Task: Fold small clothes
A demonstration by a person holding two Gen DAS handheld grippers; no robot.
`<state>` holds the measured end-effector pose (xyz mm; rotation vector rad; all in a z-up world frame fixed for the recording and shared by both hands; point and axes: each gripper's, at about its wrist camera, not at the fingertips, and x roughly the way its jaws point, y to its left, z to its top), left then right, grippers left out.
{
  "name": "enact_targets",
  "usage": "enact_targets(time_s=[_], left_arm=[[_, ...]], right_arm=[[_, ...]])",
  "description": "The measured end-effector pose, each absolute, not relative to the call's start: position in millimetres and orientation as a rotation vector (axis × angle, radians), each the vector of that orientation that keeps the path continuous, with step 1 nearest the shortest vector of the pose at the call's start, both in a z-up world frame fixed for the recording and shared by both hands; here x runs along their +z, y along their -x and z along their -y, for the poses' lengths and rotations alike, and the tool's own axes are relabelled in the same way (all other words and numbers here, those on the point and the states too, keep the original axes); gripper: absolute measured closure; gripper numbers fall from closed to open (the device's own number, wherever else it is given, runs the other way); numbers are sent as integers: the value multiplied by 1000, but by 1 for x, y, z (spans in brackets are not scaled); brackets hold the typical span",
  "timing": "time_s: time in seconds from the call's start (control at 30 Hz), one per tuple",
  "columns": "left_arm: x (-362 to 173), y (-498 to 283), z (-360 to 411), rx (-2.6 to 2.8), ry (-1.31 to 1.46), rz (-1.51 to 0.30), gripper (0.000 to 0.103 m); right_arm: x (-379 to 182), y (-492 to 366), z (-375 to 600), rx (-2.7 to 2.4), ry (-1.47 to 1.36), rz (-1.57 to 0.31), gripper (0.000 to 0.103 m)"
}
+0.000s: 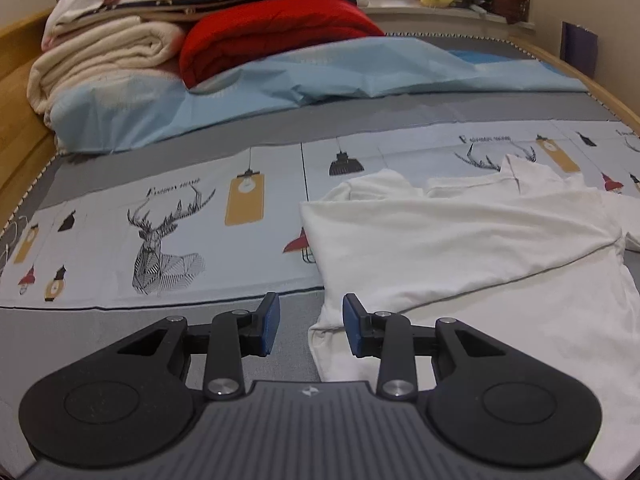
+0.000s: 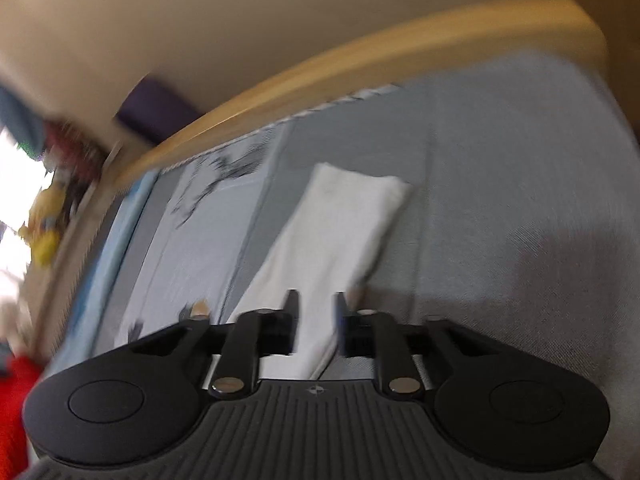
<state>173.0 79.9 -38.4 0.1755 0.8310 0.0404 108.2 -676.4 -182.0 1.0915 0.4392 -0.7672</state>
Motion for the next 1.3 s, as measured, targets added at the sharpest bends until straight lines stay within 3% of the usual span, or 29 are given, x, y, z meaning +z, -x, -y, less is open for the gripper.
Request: enact_targets(time_s=[0.3, 0.33, 0.37, 0.5, 0.67, 0.87, 0.97, 1.1, 1.23, 1.3], left_arm=[[-45, -176, -83, 18, -212, -840, 65], [-45, -176, -85, 17, -214, -839, 65], [-45, -175, -86, 16, -215, -837, 65], [-42, -176, -92, 14, -196, -827, 65], [-34, -177, -100, 22, -119, -821, 65], [-33, -172, -106, 14, -81, -827, 65], [-36, -168, -113, 26, -61, -850, 65], [-41, -167, -129, 38, -6, -883, 65], [-46, -170, -145, 41, 80, -894, 65], [-55, -173, -152, 39, 129, -910, 65]], right_arm=[[-212, -136, 687, -758, -1084, -455, 71], [-210, -139, 685, -774, -1065, -456, 76], [-208, -140, 684, -796, -1048, -458, 99], [-170, -153, 655, -817, -874, -400, 100], [-93, -200, 554, -574, -573, -324, 100], [-23, -231, 339, -9, -292, -252, 100], [-30, -234, 245, 327, -233, -396, 96], [-78, -227, 161, 651, -118, -818, 94], [-66, -223, 176, 558, -124, -883, 93], [-44, -228, 203, 457, -155, -847, 86]])
